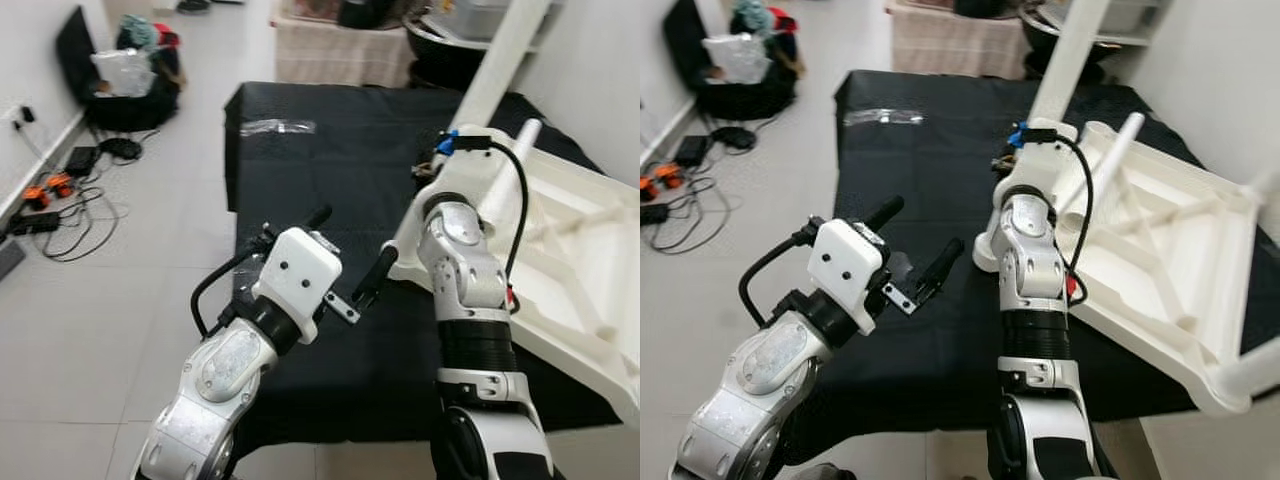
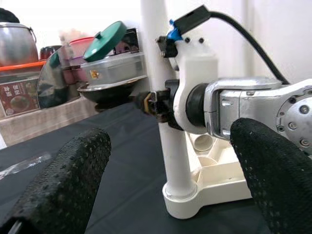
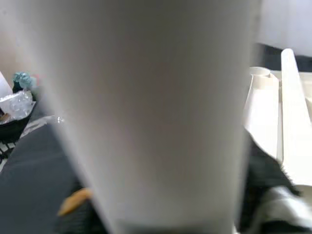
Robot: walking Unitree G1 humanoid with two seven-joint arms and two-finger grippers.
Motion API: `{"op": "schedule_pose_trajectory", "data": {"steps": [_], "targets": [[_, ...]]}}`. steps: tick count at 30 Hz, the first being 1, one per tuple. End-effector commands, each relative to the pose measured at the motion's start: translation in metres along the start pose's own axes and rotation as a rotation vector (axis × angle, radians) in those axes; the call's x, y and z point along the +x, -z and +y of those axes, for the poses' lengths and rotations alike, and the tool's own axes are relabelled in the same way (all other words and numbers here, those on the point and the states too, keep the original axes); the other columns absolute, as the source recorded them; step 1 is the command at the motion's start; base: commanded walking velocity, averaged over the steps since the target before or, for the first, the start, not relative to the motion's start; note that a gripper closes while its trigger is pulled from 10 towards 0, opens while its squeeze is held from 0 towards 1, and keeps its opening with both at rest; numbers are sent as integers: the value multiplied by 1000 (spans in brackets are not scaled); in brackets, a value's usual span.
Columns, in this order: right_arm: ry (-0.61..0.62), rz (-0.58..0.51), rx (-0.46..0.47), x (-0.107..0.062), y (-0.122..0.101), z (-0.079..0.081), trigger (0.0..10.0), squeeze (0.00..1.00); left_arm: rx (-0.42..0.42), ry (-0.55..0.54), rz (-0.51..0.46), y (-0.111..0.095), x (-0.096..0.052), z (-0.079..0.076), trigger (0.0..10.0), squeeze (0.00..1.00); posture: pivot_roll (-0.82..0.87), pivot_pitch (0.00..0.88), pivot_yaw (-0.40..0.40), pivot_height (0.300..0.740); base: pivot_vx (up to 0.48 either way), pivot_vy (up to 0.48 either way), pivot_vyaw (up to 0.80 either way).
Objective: Building children table
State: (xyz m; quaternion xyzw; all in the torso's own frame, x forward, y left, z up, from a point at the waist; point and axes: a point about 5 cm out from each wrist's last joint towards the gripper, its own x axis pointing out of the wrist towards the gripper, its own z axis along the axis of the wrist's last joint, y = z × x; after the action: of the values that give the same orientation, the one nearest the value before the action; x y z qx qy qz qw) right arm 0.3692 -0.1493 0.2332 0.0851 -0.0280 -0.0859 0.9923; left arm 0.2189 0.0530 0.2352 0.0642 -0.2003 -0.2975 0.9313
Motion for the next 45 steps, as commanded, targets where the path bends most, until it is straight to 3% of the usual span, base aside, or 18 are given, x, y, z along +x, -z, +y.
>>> {"op": "schedule_pose_trajectory", "data": {"steps": [1,3,4,6,9,10,16,20,21,22,23,27,28,33,34,36,37,45], "targets": [[1,-9,-22,6,-2,-13,10000,0,-7,8,-2,1,0,-2,10000,0,74,57,-99,740,0,0,0],[-39,-13,-28,8,-4,-12,10000,0,-7,7,-2,1,0,-2,10000,0,74,57,-99,740,0,0,0],[-178,26,-46,12,-2,-7,10000,0,-5,6,-1,1,0,-2,10000,0,75,58,-100,740,0,0,0],[-296,77,-56,15,3,-3,10000,0,-4,6,0,1,0,-1,10000,0,75,58,-100,740,0,0,0],[-636,109,15,9,5,5,10000,0,-1,8,-2,1,0,-1,10000,0,83,60,-104,740,0,0,0],[-636,109,15,9,5,5,10000,0,-1,8,-2,1,0,-1,10000,0,83,60,-104,740,0,0,0],[-1214,76,98,-17,0,17,10000,0,1,5,-4,0,0,0,10000,0,88,63,-103,740,0,0,0],[-1330,106,108,-18,4,21,10000,0,3,5,-3,0,0,0,10000,0,95,64,-105,740,0,0,0],[-1349,121,114,-16,6,23,10000,898,6,3,-2,-1,0,0,10000,0,101,68,-108,740,0,0,0],[-1360,130,118,-15,8,24,10000,898,8,2,-1,-1,0,1,10000,0,101,68,-108,740,0,0,0],[-1393,145,137,-15,9,24,10000,1000,9,0,1,-1,-1,2,10000,0,102,69,-108,740,0,0,0],[-1456,149,155,-16,9,22,10000,1000,11,-2,4,-1,-2,2,10000,0,100,73,-106,740,0,0,0],[-1474,131,136,-17,7,24,10000,0,9,-1,5,0,-2,2,10000,0,97,74,-104,740,0,0,0],[-1494,108,81,-16,5,28,10000,0,6,2,2,0,0,1,10000,0,93,75,-101,740,0,0,0],[-1496,105,68,-15,5,29,3098,0,6,3,1,-1,0,1,10000,0,93,75,-101,740,0,0,0],[-1468,106,48,-11,6,31,3098,0,6,4,0,-1,0,1,10000,0,93,75,-101,740,0,0,0],[-1480,103,60,-11,6,32,0,0,6,4,-1,-1,0,1,10000,0,96,77,-103,740,0,0,0],[-1404,100,40,-7,12,33,0,0,8,-1,-2,-1,0,2,10000,0,95,79,-102,740,0,0,0]]}}
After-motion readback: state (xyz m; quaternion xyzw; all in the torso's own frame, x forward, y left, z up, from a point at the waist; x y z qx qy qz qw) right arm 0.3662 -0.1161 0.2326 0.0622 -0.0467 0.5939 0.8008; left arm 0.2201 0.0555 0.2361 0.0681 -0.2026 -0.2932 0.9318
